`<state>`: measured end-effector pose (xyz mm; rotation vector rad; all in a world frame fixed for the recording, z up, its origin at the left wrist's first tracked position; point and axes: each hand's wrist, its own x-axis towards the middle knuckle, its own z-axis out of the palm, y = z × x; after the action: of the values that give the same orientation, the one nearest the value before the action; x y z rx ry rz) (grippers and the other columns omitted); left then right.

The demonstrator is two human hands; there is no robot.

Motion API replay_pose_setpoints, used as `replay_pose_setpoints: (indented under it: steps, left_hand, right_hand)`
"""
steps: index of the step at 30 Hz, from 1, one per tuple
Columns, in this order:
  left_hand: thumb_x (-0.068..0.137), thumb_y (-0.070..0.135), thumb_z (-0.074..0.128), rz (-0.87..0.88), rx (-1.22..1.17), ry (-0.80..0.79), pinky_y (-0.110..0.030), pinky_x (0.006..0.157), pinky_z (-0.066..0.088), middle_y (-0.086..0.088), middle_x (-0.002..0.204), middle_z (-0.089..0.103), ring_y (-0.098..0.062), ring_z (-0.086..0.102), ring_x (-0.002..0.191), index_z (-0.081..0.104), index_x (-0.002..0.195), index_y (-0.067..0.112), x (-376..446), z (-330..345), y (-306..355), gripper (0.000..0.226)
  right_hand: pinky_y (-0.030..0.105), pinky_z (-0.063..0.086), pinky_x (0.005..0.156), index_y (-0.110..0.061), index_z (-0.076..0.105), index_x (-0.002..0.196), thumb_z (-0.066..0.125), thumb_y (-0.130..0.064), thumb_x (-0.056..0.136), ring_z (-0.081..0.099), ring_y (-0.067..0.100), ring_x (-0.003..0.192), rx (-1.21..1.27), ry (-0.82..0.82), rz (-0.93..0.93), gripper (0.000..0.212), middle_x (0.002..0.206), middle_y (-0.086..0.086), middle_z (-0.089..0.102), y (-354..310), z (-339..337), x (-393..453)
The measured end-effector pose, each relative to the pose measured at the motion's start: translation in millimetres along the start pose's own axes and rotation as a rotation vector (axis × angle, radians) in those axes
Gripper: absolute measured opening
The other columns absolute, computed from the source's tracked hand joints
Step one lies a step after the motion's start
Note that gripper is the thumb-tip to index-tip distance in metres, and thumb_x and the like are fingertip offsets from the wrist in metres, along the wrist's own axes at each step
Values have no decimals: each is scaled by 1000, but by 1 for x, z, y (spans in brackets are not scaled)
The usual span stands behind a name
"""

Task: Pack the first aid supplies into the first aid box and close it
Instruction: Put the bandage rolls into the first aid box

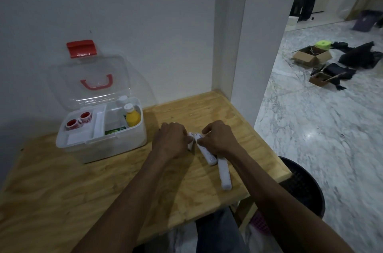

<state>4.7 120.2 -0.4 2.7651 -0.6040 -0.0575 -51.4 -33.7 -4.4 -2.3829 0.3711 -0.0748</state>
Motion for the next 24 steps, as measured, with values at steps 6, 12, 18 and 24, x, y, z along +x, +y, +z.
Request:
replay_pose_setpoints:
  steps: [6,12,18,24]
  left_hand:
    - [82,52,59,-80,30,-70,-35,58,45,-2,58,52,-31,62,73,68,71,14,-7,-4,5,41]
    - [84,55,49,-138,-63,-25,-51,78,52,-4,62,58,-32,62,75,68,65,16,-11,1,8,47]
    - [88,38,60,-214,-198,163,-38,78,28,-1,81,71,-24,62,84,72,82,16,-21,-5,10,27]
    - [88,37,62,-224,-301,245,-37,80,29,2,84,71,-22,63,87,71,85,18,-30,-14,13,21]
  right_hand:
    - [34,48,72,-11,60,90,63,-56,70,64,27,82,-156,27,74,49,87,8,62,0,7,-2]
    - [41,55,78,-13,68,79,55,-62,65,66,23,75,-71,16,51,53,76,4,68,3,9,-1]
    - [35,53,60,-11,68,57,64,-45,80,61,13,54,42,101,-32,41,50,-1,63,4,9,-6]
    - [33,54,63,-19,75,72,67,-46,81,66,12,67,189,133,-45,30,62,-8,67,-6,6,-7]
